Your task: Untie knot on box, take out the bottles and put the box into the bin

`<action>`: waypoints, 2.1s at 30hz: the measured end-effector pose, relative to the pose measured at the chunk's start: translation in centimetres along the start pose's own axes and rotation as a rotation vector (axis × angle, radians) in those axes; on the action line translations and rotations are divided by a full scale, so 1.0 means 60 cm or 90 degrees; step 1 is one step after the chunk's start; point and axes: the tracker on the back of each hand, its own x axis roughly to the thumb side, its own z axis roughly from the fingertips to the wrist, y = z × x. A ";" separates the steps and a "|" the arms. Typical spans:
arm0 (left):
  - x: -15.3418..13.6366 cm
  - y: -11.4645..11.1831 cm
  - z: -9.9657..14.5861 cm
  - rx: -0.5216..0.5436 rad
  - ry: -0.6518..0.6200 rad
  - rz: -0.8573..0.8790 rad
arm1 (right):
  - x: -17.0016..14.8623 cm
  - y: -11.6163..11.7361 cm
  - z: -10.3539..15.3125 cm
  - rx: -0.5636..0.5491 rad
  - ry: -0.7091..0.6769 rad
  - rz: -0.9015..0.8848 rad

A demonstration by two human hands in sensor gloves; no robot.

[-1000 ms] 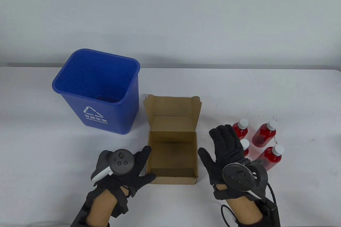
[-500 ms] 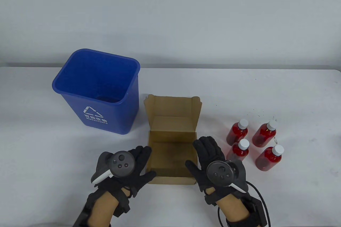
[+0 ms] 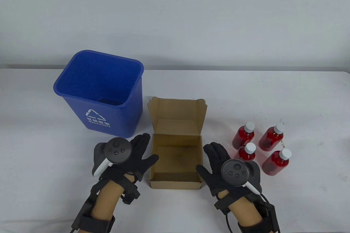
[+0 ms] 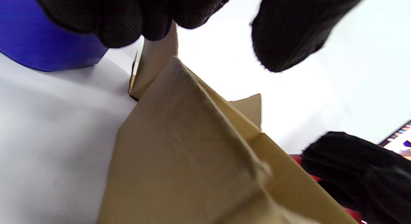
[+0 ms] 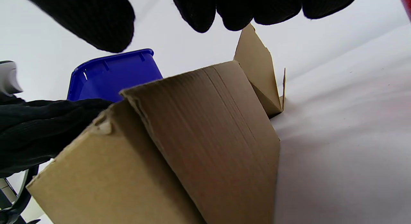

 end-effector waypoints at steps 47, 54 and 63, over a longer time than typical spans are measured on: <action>0.168 0.097 -0.011 0.183 0.157 -0.367 | -0.020 -0.036 0.012 -0.034 0.038 -0.064; 0.221 0.139 0.018 0.325 0.084 -0.407 | -0.024 -0.029 0.010 -0.018 0.047 -0.067; 0.275 0.195 0.035 0.418 0.059 -0.390 | -0.022 -0.026 0.009 -0.010 0.044 -0.071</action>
